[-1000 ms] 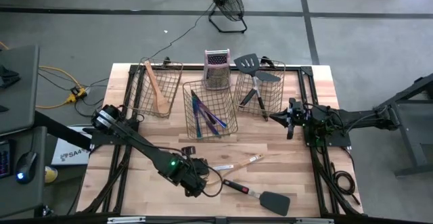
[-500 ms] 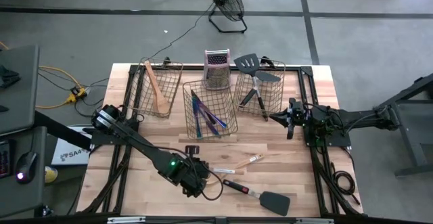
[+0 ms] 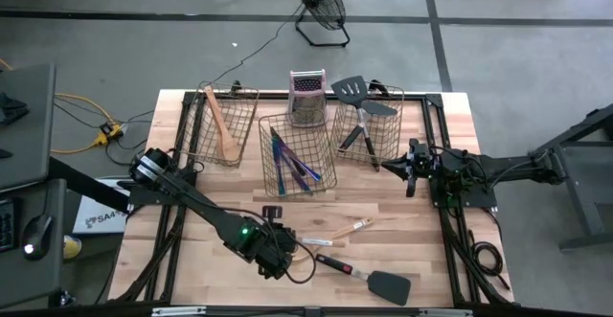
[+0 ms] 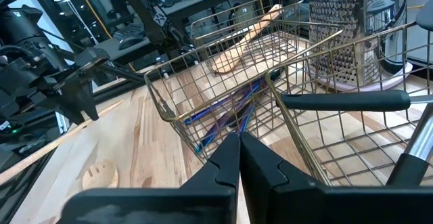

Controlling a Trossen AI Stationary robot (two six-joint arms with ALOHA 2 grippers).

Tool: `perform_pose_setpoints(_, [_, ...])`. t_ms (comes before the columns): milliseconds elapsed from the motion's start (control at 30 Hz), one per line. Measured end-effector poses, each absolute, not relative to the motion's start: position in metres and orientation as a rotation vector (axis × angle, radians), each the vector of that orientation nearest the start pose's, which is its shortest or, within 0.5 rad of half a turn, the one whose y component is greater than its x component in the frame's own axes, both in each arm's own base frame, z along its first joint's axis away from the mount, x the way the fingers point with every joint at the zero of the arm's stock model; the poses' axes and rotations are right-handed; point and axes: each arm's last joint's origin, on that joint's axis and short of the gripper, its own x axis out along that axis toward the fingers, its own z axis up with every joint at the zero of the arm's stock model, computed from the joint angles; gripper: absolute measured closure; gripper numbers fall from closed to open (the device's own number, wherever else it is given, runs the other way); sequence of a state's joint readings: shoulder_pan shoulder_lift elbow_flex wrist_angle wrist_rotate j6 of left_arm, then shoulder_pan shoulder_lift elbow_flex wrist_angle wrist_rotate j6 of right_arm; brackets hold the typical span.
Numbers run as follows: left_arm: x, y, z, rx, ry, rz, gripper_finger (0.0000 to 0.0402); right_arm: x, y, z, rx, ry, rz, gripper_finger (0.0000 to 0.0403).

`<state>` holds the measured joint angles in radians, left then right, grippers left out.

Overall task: Pick & Place Kitchen Items
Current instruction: Put the bottom brown serving spoon into the left wire basket

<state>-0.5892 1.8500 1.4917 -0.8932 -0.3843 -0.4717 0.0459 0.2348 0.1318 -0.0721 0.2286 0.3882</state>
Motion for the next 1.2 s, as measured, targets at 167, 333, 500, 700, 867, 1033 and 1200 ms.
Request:
perform_pose_setpoints(167, [0.314,-0.197,0.244,0.154,1.087,0.081,0.0316,0.108,-0.002,0.183,0.362,0.136,-0.213,0.0401])
perform_pose_setpoints(333, [0.311,-0.195,0.252,0.151,1.066,0.089,0.0316,0.108,-0.002,0.183,0.362,0.136,-0.213,0.0401])
perform_pose_setpoints(500, [0.306,-0.191,0.26,0.157,1.055,0.102,0.0316,0.108,-0.002,0.183,0.362,0.136,-0.213,0.0401])
perform_pose_setpoints(700, [0.298,-0.184,0.274,0.173,1.034,0.131,0.0316,0.108,-0.002,0.183,0.362,0.136,-0.214,0.0401])
perform_pose_setpoints(867, [0.289,-0.177,0.286,0.19,1.013,0.166,0.0316,0.108,-0.002,0.182,0.362,0.138,-0.214,0.0401])
perform_pose_setpoints(1033, [0.281,-0.169,0.297,0.211,0.987,0.201,0.0316,0.108,-0.002,0.183,0.362,0.137,-0.213,0.0401])
perform_pose_setpoints(1200, [0.268,-0.16,0.308,0.24,0.987,0.255,0.0316,0.108,-0.002,0.183,0.362,0.136,-0.213,0.0401])
